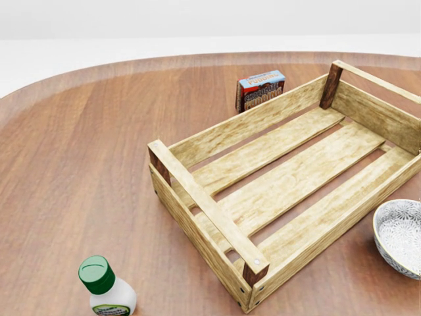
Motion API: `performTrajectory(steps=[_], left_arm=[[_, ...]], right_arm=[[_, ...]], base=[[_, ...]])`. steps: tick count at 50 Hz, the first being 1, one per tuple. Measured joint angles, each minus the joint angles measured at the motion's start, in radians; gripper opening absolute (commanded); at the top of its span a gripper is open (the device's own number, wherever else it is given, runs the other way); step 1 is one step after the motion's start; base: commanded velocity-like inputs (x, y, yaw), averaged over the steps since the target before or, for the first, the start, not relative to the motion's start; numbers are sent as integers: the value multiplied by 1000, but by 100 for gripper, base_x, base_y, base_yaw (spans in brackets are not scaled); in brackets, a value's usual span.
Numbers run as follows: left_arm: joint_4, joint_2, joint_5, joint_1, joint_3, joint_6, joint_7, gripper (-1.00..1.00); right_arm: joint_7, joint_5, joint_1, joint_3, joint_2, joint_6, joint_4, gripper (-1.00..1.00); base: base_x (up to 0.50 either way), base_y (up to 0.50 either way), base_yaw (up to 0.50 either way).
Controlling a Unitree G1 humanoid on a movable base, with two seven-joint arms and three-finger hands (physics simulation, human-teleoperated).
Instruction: Pick up the salad dressing and put it in the tray.
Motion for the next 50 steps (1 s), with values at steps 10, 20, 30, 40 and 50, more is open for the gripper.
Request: performTrajectory(steps=[10,20,30,40,50], left_arm=[[-27,-14,-12,10,-9,0,9,100],[-98,-35,7,11,22,0,19,100],[-36,-23,11,-3,0,0,2,100],[7,-14,-11,1,-29,0,-2,100],[-30,-26,-8,6,-20,0,6,100]], right_arm=[[8,0,4,-6,2,0,5,100],[16,-5,9,-6,7,0,10,100],[19,-6,12,-5,11,0,15,100],[18,1,15,-6,16,0,21,100],[15,-54,24,18,12,0,38,100]], base=[[50,0,0],[50,-3,0],[50,-4,0],[50,-4,0],[16,14,0]])
